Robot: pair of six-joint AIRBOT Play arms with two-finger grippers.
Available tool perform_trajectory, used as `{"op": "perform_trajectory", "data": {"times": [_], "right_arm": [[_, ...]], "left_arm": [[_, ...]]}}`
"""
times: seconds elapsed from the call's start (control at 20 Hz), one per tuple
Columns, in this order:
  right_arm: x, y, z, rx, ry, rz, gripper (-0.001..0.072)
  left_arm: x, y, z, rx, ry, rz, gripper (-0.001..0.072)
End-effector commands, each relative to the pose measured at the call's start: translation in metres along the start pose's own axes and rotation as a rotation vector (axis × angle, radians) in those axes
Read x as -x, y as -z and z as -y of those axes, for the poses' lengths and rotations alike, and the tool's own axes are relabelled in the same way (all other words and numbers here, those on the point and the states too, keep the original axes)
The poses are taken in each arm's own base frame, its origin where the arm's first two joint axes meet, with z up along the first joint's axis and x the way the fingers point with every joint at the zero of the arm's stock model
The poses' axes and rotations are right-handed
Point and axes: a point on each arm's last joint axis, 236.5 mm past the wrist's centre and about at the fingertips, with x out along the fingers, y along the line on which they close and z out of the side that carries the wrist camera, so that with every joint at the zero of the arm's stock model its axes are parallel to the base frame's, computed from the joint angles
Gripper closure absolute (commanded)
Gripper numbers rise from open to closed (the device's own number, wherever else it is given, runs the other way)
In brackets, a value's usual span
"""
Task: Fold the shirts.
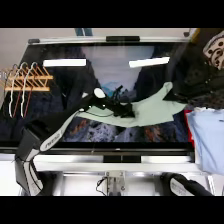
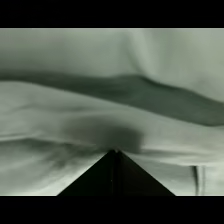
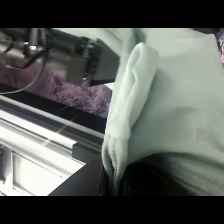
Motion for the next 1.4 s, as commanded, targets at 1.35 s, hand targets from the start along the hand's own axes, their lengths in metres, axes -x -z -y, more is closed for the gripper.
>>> {"op": "perform_trajectory", "data": {"times": [1.35], "right_arm": [[-0.308, -0.08, -0.163, -0.106, -0.379, 0.076, 0.054]], "left_arm": [[0.5, -0.024, -0.057, 0.001, -0.61, 0.688, 0.0674]]}}
